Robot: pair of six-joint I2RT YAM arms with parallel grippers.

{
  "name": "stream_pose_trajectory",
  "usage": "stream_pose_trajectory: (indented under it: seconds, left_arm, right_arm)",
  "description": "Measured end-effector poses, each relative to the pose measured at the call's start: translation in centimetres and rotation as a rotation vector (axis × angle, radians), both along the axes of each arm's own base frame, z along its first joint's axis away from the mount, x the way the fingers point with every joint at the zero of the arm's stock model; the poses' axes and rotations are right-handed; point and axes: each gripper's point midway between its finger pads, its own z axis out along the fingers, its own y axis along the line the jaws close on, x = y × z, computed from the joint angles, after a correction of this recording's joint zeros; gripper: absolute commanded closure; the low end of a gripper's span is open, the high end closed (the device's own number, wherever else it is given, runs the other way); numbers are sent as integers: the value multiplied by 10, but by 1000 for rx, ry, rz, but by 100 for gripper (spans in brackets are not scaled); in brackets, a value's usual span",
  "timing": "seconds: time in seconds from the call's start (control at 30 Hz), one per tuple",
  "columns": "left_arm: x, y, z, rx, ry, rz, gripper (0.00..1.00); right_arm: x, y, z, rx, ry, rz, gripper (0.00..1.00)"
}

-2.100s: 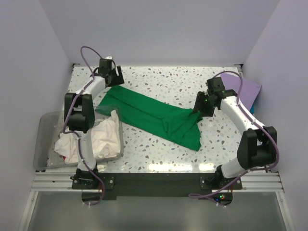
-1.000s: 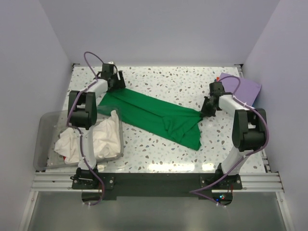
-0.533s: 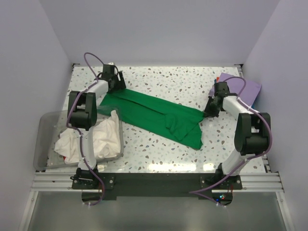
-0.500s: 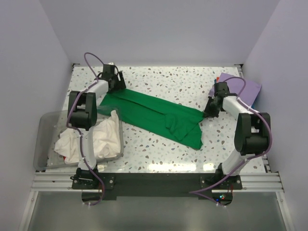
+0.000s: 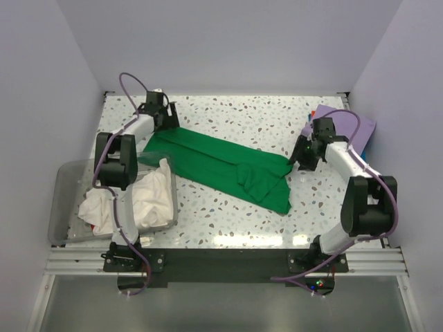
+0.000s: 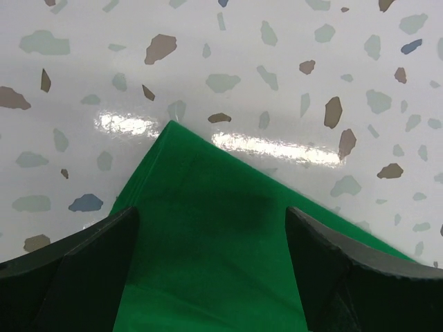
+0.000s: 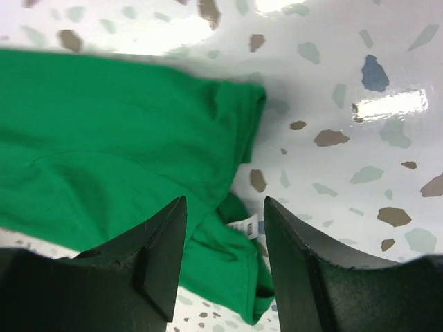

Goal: Fold and stack the t-shirts
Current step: Fold the tshirt

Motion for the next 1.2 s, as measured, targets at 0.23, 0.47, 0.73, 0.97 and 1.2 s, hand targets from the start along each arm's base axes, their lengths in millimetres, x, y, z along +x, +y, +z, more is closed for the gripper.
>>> stream_pose_trajectory:
  seconds: [0.23,0.47,0.73,0.97,1.2]
  left_arm:
    - [-17,-8,54,1,-83,-35,9]
    - [-64,-93,99,-51,-179,-252,18]
    - [-174,-191,42,-204,-44,-577,22]
    - [-227,-238,16,-351,39,-682,25]
    - [-241,-277,6,-410,76,-738,30]
  right_arm:
    - [-5,36,43,71,-127,103,48]
    - [-52,100,19,142,-41,271,50]
    - [-107,112,-25,163,119,292,55]
    - [-116,127,-34,188,121,296,57]
    - [-112,133,-33,202,98,292,59]
